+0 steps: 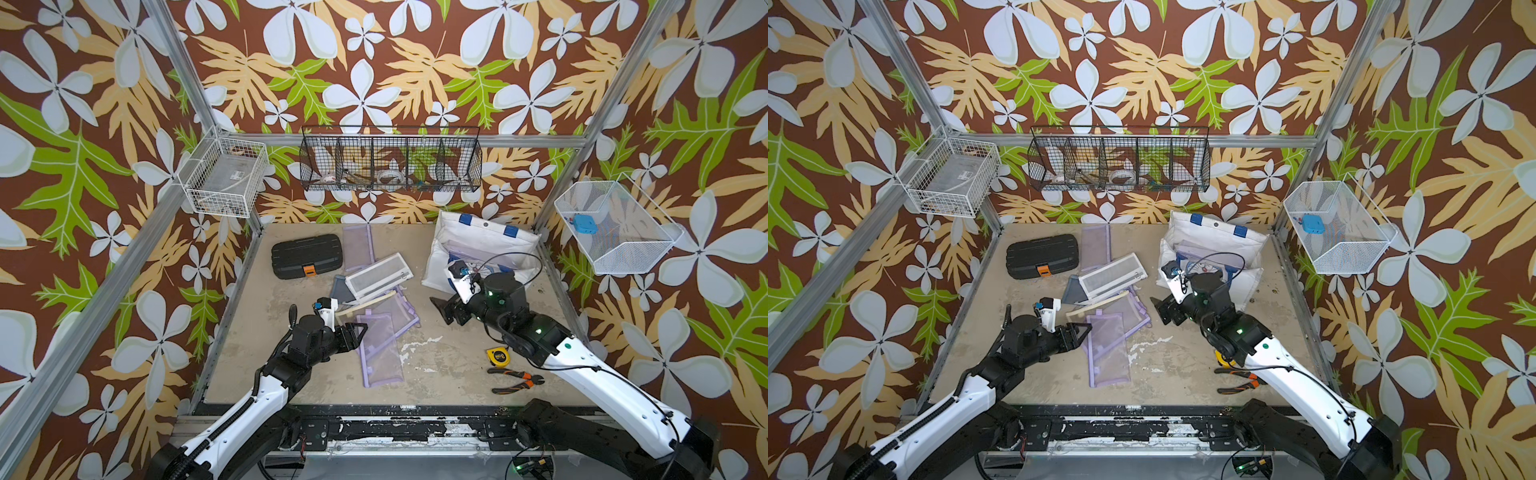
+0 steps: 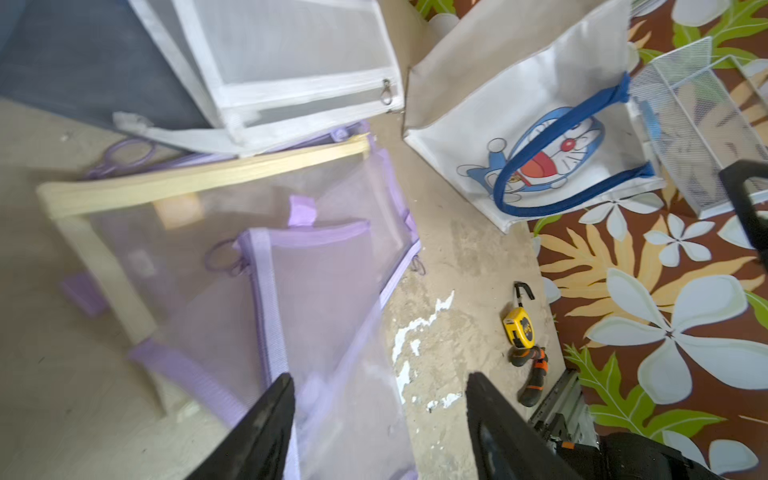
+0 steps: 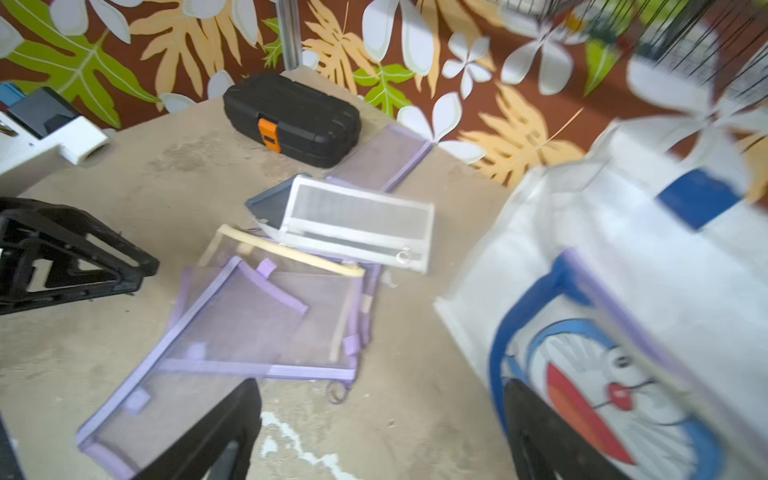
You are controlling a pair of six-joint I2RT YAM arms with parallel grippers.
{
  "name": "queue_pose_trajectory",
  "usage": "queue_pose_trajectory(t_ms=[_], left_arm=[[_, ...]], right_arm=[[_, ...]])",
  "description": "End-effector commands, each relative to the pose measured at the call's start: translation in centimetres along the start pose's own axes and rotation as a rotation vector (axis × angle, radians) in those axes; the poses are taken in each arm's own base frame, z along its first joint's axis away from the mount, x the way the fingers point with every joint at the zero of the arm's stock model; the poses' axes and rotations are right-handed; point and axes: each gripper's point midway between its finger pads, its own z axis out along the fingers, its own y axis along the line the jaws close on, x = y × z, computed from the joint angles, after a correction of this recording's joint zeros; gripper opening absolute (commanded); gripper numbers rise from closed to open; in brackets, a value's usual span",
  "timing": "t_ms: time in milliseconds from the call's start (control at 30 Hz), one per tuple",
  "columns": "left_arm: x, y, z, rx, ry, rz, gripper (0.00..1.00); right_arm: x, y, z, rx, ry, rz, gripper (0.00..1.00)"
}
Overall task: Put the pencil pouch into the canvas bag
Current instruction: Pick up the pencil case from the pencil case.
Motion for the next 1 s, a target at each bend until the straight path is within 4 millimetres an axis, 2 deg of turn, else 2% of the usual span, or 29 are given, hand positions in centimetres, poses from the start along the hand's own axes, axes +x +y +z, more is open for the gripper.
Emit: queue_pose_trajectory(t_ms=[0, 100, 233, 367, 533, 700, 833, 967], left_arm=[[-0.1, 1.2, 0.2, -0.031, -0.041, -0.026, 0.65], [0.6, 2.0, 0.6, -0.033, -0.038, -0.042, 0.58], [1.1, 2.2, 1.7, -0.021, -0.007, -0.040, 0.50], [1.1, 3.1, 2.5, -0.062, 0.005, -0.016, 0.46], [1.5, 4.1, 4.0, -0.090, 0.033, -0.010, 0.46], [2.1, 4.3, 5.4, -0.068, 0.064, -0.025, 0.46], [3.1, 3.7, 6.4, -0.001, 0.119, -0.056, 0.36], [3.7, 3.2, 6.6, 0.041, 0.143, -0.074, 0.30]], right_arm=[[1.9, 4.2, 2.2, -0.158, -0.010, 0.170, 0.95], [5.1, 6.9, 4.8, -0.243, 0.069, 0.212, 0.96], [7.0, 9.3, 7.2, -0.291, 0.120, 0.210, 0.96], [8.7, 9.9, 9.1, -0.298, 0.155, 0.220, 0.96], [11.9, 10.5, 11.5, -0.301, 0.218, 0.251, 0.96], [14.7, 11.2, 13.6, -0.316, 0.273, 0.279, 0.95], [17.0, 11.5, 14.8, -0.317, 0.325, 0.283, 0.92], [17.8, 12.0, 15.0, -0.327, 0.342, 0.281, 0.89]])
